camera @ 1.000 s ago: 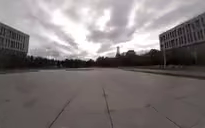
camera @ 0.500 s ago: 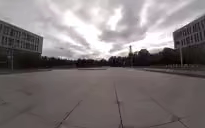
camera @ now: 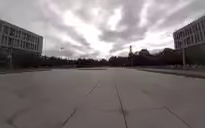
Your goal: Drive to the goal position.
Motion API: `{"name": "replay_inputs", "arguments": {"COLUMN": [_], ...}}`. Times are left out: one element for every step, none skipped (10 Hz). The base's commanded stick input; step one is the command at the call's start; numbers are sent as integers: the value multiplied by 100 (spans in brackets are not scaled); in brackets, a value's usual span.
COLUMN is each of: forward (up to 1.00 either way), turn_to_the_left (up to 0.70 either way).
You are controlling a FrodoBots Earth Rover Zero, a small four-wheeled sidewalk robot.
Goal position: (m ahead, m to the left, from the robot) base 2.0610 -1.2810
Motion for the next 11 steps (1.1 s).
{"name": "replay_inputs", "arguments": {"forward": [70,70,70,70,70,70,70,70,70,70,70], "turn_to_the_left": [0,0,0,0,0,0,0,0,0,0,0]}}
